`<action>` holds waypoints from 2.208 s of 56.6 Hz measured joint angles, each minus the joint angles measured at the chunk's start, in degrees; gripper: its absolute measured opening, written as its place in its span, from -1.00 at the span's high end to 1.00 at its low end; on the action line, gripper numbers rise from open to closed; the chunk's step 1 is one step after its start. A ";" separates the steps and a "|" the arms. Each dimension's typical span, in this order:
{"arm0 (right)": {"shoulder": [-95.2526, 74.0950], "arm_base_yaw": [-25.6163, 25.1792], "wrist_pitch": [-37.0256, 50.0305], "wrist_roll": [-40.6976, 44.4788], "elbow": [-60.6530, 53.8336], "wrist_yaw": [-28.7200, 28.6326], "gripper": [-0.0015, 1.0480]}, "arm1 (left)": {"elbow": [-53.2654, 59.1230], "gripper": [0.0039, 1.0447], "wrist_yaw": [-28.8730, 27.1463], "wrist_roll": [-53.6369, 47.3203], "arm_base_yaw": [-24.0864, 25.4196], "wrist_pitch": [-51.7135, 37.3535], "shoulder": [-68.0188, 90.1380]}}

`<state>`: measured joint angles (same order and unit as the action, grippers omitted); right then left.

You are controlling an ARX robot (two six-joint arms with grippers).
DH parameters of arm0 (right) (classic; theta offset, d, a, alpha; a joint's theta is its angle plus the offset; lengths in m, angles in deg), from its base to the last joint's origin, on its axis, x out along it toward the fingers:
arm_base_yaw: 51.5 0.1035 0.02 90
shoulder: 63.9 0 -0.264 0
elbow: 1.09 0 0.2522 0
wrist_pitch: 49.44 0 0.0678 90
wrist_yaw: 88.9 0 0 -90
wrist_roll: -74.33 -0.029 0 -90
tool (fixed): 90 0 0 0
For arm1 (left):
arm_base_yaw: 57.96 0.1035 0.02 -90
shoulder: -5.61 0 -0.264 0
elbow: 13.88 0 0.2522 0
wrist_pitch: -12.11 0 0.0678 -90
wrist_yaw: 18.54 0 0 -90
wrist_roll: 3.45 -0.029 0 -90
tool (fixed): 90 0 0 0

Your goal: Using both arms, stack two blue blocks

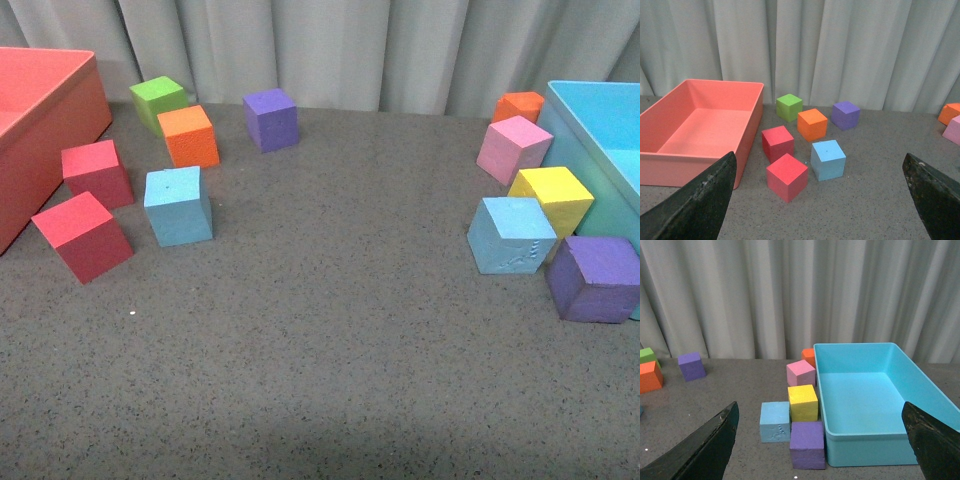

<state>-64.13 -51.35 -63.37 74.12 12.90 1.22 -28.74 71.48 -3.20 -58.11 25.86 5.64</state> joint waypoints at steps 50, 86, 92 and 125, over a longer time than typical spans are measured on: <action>-1.46 2.93 3.21 4.46 -0.13 8.85 -0.81 | 0.00 -0.88 0.00 0.00 0.00 0.00 0.00; -89.20 9.01 17.29 -4.92 38.77 7.72 -0.81 | 0.00 -0.88 -0.02 0.00 0.00 0.00 0.00; -99.62 9.60 5.79 -8.39 49.92 6.62 -0.81 | 0.00 -0.88 -0.02 0.02 0.00 0.00 0.00; -119.36 9.07 -7.34 -13.29 68.76 4.15 -0.81 | 0.00 -0.88 -0.04 0.02 0.00 0.00 0.00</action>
<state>-183.49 -42.28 -70.71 60.83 81.66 5.37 -28.74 71.43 -3.18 -58.11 25.86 5.64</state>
